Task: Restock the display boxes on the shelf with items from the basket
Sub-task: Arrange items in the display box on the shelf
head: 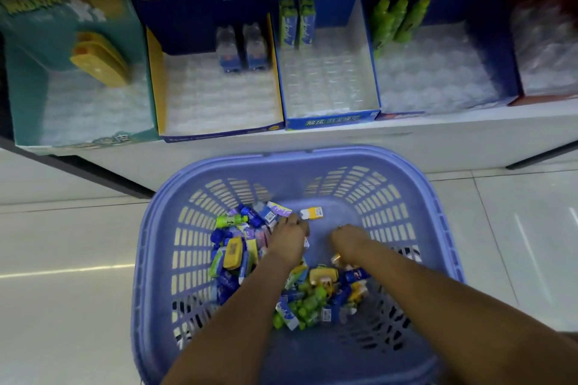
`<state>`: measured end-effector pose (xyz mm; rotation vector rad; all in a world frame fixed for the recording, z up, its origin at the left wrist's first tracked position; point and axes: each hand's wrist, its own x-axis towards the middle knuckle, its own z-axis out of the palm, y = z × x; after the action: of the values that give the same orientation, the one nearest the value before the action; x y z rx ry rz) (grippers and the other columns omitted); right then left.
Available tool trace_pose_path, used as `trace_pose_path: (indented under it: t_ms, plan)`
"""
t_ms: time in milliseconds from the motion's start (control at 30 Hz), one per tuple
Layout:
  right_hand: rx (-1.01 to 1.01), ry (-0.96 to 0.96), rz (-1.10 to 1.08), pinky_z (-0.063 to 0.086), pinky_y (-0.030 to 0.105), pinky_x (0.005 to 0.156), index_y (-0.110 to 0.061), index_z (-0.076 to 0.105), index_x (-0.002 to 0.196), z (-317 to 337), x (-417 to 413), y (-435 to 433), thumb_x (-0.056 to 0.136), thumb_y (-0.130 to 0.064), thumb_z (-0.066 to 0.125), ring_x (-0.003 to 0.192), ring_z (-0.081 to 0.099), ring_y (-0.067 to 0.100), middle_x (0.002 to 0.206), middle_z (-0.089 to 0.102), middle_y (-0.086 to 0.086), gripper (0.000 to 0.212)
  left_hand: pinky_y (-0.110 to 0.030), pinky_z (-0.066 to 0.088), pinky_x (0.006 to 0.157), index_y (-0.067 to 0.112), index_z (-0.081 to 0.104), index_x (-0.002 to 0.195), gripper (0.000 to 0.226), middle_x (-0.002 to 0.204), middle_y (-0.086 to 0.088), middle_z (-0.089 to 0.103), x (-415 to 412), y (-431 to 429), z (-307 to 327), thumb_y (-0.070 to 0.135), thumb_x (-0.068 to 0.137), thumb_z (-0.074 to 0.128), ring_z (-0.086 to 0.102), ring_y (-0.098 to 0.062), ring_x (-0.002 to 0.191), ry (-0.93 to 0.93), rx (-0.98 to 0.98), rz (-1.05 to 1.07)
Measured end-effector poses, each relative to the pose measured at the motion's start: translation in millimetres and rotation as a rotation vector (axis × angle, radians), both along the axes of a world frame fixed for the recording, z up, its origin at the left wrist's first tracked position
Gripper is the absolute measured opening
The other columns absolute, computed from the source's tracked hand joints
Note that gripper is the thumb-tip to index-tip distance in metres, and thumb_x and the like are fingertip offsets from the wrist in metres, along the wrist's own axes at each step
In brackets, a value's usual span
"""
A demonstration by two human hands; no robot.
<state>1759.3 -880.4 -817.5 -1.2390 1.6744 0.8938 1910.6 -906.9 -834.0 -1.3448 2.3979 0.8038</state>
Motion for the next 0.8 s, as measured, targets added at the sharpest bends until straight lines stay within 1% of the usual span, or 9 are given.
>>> trace_pose_path:
  t_ms: [33, 100, 167, 233, 400, 467, 567, 667, 800]
  plan:
    - [0.116, 0.005, -0.036, 0.032, 0.032, 0.106, -0.005, 0.036, 0.142, 8.8, -1.8, -5.7, 0.101, -0.027, 0.040, 0.133, 0.037, 0.026, 0.143, 0.038, 0.011, 0.047, -0.036, 0.034, 0.100, 0.017, 0.054, 0.119, 0.036, 0.134, -0.010, 0.043, -1.1, -0.9, 0.4, 0.018, 0.085, 0.065, 0.042, -0.029, 0.123, -0.024, 0.004, -0.011]
    - [0.122, -0.055, -0.037, 0.040, 0.031, 0.092, -0.009, 0.049, 0.133, 20.5, -6.8, -10.4, 0.095, -0.028, 0.054, 0.116, 0.050, 0.022, 0.119, 0.050, 0.006, 0.043, -0.039, 0.037, 0.100, 0.016, 0.052, 0.125, 0.041, 0.134, -0.012, 0.043, -1.8, -2.4, 1.8, 0.017, 0.086, 0.064, 0.042, -0.032, 0.123, -0.090, 0.013, -0.028]
    - [-0.120, -0.118, 0.027, 0.045, 0.031, 0.080, -0.011, 0.063, 0.106, 35.6, -14.2, -9.8, 0.082, -0.024, 0.069, 0.087, 0.053, 0.021, 0.095, 0.054, 0.004, 0.028, -0.039, 0.036, 0.102, 0.018, 0.056, 0.125, 0.036, 0.134, -0.014, 0.043, -1.9, -2.7, 2.4, 0.018, 0.089, 0.060, 0.039, -0.032, 0.126, -0.145, -0.001, -0.052]
    - [-0.188, -0.181, 0.007, 0.044, 0.032, 0.075, -0.013, 0.056, 0.090, 59.1, -18.5, -11.3, 0.082, -0.023, 0.069, 0.077, 0.048, 0.021, 0.091, 0.053, 0.006, 0.018, -0.041, 0.036, 0.101, 0.018, 0.059, 0.121, 0.031, 0.132, -0.014, 0.045, -2.4, -0.4, 2.7, 0.019, 0.090, 0.058, 0.040, -0.033, 0.125, -0.179, -0.021, -0.068]
    - [-0.202, -0.301, -0.143, 0.045, 0.027, 0.062, -0.007, 0.062, 0.100, 104.2, -29.3, -10.8, 0.085, -0.023, 0.068, 0.070, 0.057, 0.020, 0.093, 0.063, 0.011, 0.022, -0.037, 0.043, 0.093, 0.015, 0.059, 0.116, 0.033, 0.122, -0.011, 0.059, -1.1, 3.9, 9.8, 0.029, 0.087, 0.063, 0.051, -0.029, 0.118, -0.157, -0.006, -0.061]
    - [-0.230, -0.367, -0.238, 0.051, 0.025, 0.061, -0.007, 0.060, 0.109, 119.3, -33.3, -9.5, 0.086, -0.022, 0.069, 0.071, 0.064, 0.019, 0.098, 0.066, 0.013, 0.029, -0.034, 0.044, 0.091, 0.017, 0.062, 0.116, 0.032, 0.121, -0.012, 0.060, 3.5, 4.9, 16.5, 0.035, 0.090, 0.060, 0.054, -0.028, 0.114, -0.052, 0.036, 0.049]
    - [-0.290, -0.462, -0.362, 0.052, 0.020, 0.053, -0.021, 0.055, 0.112, 145.0, -34.4, -12.4, 0.086, -0.022, 0.068, 0.063, 0.065, 0.014, 0.080, 0.065, 0.004, 0.029, -0.034, 0.045, 0.091, 0.005, 0.063, 0.118, 0.031, 0.115, -0.017, 0.064, 4.7, 0.9, 40.8, 0.023, 0.093, 0.060, 0.058, -0.029, 0.108, 0.283, 0.182, 0.359]
    - [-0.387, -0.568, -0.350, 0.051, 0.017, 0.052, -0.020, 0.058, 0.114, 179.4, -30.8, -20.0, 0.087, -0.019, 0.066, 0.058, 0.062, 0.012, 0.071, 0.063, 0.001, 0.028, -0.036, 0.045, 0.076, -0.001, 0.064, 0.104, 0.021, 0.086, -0.017, 0.059, 1.7, -15.2, 89.0, 0.016, 0.094, 0.057, 0.056, -0.025, 0.081, 0.522, 0.392, 0.555]
    - [-0.662, -0.822, -0.397, 0.052, 0.021, 0.053, -0.014, 0.056, 0.109, 235.8, -21.3, -33.0, 0.087, -0.010, 0.065, 0.054, 0.056, 0.012, 0.066, 0.057, 0.006, 0.024, -0.023, 0.053, 0.056, 0.009, 0.063, 0.086, 0.018, 0.078, -0.009, 0.064, 9.2, -37.9, 160.9, 0.011, 0.096, 0.049, 0.063, -0.011, 0.057, 0.945, 0.754, 0.788]
